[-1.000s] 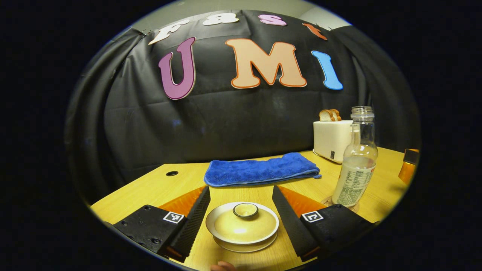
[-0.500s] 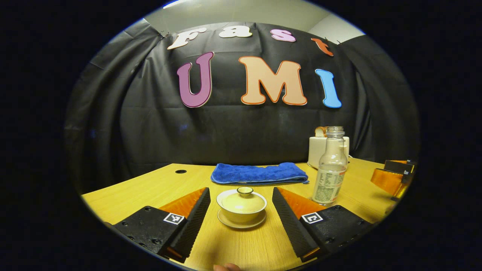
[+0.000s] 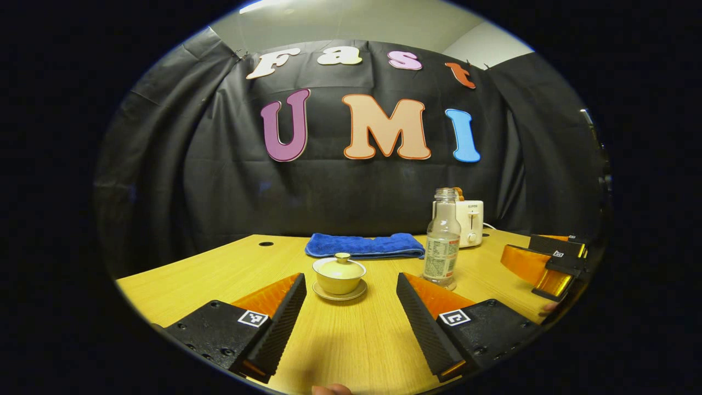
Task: Open the teacup lid with one hand, grasp the water bottle and pour water into the teacup with the other hand; after pouring, place the water bottle on the coaster and then close the teacup lid.
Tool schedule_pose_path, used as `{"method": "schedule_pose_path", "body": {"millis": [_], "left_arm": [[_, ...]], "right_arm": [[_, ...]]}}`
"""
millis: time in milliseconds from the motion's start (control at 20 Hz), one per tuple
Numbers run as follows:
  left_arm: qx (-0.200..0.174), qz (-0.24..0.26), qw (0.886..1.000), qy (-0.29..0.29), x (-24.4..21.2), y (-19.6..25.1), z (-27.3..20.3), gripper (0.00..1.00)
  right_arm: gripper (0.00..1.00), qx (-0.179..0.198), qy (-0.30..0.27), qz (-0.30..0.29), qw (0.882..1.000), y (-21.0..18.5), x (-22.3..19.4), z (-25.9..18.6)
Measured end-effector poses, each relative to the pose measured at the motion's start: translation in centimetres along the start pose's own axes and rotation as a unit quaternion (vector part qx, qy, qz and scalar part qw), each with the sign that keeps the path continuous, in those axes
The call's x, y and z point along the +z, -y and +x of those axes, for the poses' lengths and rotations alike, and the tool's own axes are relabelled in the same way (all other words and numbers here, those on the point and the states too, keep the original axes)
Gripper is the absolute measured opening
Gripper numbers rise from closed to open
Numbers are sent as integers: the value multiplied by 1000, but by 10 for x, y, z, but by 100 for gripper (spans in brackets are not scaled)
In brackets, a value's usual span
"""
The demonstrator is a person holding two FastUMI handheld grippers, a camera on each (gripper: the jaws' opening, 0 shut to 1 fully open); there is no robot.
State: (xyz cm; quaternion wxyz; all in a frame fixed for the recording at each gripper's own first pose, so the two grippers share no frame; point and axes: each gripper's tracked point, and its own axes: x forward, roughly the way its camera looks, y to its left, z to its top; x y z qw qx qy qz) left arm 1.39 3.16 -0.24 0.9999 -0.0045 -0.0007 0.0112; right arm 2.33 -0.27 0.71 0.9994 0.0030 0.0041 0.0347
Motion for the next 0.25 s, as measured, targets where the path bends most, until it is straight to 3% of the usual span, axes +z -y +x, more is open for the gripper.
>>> {"method": "schedule_pose_path", "body": {"millis": [250], "left_arm": [[7,0,1000,1,1,2,-11,97]], "right_arm": [[100,-2,-1,0,1000,-7,0,-11]]}}
